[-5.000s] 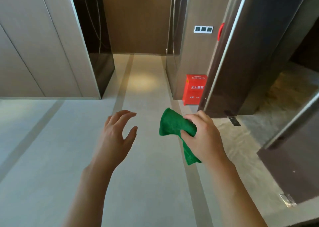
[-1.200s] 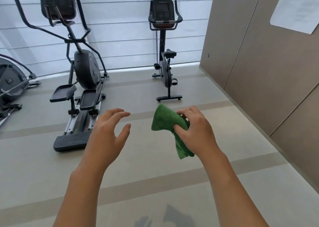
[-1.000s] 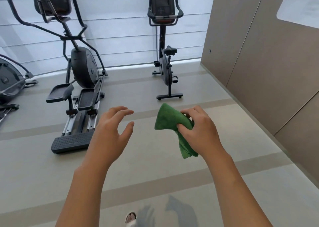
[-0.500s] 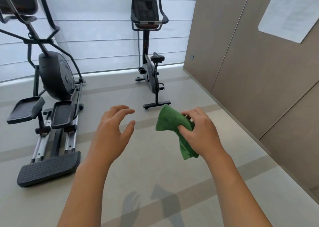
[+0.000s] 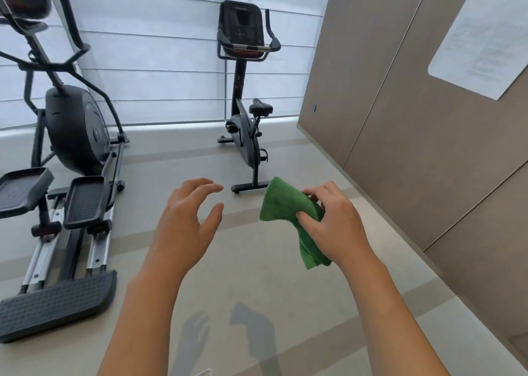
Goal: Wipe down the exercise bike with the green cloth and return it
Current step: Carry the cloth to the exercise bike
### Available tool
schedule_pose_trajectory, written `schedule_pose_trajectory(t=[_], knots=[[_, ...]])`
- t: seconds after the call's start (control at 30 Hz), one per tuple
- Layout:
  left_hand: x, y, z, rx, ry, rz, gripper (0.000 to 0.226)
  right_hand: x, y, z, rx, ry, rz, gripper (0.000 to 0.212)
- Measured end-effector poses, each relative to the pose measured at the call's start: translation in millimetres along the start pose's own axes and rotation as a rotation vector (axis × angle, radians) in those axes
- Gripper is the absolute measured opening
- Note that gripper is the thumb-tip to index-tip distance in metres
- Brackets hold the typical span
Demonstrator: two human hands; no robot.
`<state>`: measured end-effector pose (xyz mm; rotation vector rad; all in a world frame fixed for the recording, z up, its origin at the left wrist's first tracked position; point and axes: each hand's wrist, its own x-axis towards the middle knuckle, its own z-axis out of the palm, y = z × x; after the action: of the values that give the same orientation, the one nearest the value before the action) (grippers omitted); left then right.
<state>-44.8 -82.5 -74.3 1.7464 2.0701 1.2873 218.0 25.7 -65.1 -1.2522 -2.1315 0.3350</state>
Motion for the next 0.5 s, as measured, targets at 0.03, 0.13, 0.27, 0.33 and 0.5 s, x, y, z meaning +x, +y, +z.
schedule_pose_trajectory(t=[0.03,0.13,0.27,0.33,0.5], knots=[[8,-2,4,0.001,0.001,0.002,0.03,7,3,2,-0.003,-0.002,0.0,0.03],[31,-7,18,-0.001,0.007,0.013,0.029,30,19,7,-0.001,0.0,-0.006,0.029],[68,-12,41,0.017,0.023,0.031,0.029,69,48,13,0.02,0.023,-0.01,0.03],[93,-11,58,0.038,0.026,0.032,0.029,94,67,16,0.038,0.027,-0.01,0.03],[161,5,105,0.074,0.015,0.041,0.031,163,124,13,0.068,0.032,-0.01,0.03]])
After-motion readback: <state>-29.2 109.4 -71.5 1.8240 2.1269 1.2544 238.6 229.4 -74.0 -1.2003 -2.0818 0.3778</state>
